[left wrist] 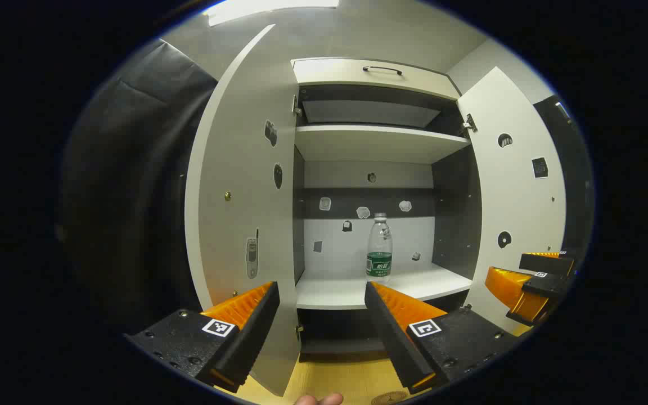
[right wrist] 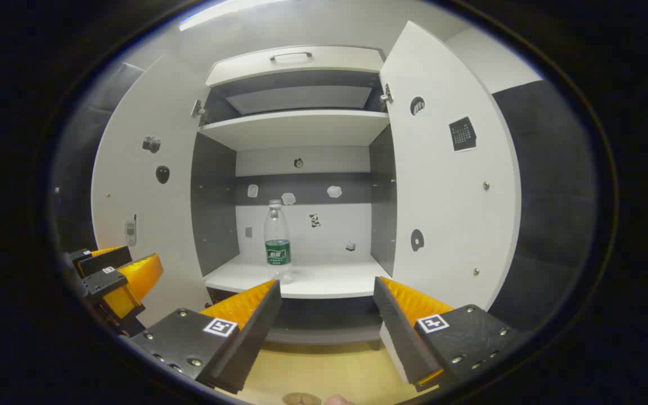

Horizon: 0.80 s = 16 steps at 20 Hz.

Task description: Grasp the bottle in the cabinet with the left hand and place it on the coaster, then close the right door with the right hand and the left door with the left hand.

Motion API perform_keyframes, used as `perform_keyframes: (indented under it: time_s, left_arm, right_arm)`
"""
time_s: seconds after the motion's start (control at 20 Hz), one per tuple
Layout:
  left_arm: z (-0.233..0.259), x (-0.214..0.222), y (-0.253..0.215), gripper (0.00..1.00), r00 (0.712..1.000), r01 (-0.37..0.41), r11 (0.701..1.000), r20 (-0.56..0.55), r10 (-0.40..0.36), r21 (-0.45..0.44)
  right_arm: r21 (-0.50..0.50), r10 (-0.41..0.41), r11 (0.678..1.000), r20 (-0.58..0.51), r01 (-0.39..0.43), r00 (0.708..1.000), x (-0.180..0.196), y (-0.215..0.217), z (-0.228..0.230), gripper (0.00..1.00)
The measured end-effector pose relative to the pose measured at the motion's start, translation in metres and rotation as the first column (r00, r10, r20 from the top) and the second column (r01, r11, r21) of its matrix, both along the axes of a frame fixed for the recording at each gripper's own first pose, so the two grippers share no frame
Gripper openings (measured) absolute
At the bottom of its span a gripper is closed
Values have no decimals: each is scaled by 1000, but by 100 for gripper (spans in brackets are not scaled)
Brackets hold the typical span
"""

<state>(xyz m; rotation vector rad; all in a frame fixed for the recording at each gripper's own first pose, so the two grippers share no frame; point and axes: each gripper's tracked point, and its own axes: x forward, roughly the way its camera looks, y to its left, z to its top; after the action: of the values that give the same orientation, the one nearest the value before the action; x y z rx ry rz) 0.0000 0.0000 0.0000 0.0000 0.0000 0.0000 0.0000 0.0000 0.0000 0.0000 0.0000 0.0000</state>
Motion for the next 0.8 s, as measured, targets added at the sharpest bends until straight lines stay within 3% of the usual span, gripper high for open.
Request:
perform_keyframes:
  time_s: [0.8]
  left_arm:
    - [-5,9,-2,96,1000,-6,1000,-12,6,17]
  right_arm:
    - [5,5,1000,-5,-5,1000,7,-5,4,100]
